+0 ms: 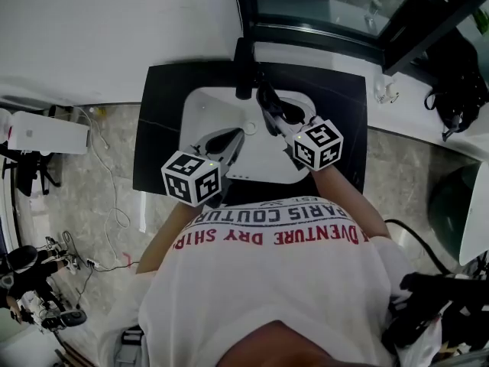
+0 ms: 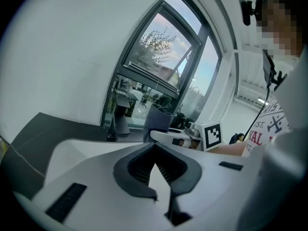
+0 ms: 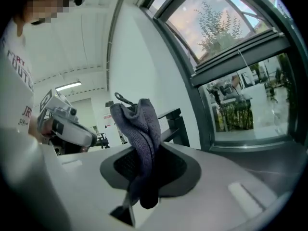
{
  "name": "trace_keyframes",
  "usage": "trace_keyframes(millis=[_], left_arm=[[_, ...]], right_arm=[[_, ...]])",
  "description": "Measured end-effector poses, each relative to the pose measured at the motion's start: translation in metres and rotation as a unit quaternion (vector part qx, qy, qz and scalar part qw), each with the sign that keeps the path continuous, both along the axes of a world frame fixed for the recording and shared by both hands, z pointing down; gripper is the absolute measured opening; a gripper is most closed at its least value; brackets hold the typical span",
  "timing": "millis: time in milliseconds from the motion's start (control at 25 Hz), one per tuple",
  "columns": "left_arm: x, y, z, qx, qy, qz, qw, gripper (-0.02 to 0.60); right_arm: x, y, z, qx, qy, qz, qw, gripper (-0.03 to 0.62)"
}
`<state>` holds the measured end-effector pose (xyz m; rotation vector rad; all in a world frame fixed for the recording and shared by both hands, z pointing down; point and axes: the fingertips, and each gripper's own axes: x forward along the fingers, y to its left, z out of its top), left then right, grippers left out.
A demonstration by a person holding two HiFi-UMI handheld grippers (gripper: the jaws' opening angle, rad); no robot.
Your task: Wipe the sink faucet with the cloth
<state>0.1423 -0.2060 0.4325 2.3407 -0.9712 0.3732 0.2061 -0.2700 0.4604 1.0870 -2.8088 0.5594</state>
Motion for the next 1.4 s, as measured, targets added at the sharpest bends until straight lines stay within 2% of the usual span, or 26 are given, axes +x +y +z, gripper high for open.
trace_keyframes(millis=[320,600,720,960,1160,1400], left_arm=[[-0.021,-0.010,0.015,-0.015,-0.015,-0.029,0.9993,0.002],[-0.047,-0.018,0.025,-0.023,-0.017,-0.034,0.9990,0.002],[-0.052,-0.021,0.028,-0.029,-0.015,-0.032,0.9989,0.002],[-0.037,-0.025,0.030,-0.031,-0.011,-0.004,0.9995,0.002],[-0.029,-0.027,0.032,-0.033,-0.012,0.010,0.9993,0.002],[-0.025,-0.031,0.032,-0.035,-0.015,0.019,0.9991,0.002]], right_arm=[[-0.066,-0.005,0.005,0.074,0.059,-0.049,0.994,0.082],[-0.096,-0.020,0.020,0.097,0.118,-0.041,0.987,0.083],[-0.093,-0.019,0.021,0.105,0.134,-0.037,0.985,0.083],[-0.069,-0.020,0.018,0.110,0.129,-0.018,0.985,0.083],[-0.043,-0.023,0.021,0.088,0.108,0.007,0.990,0.083],[-0.035,-0.033,0.019,0.081,0.082,0.030,0.993,0.083]])
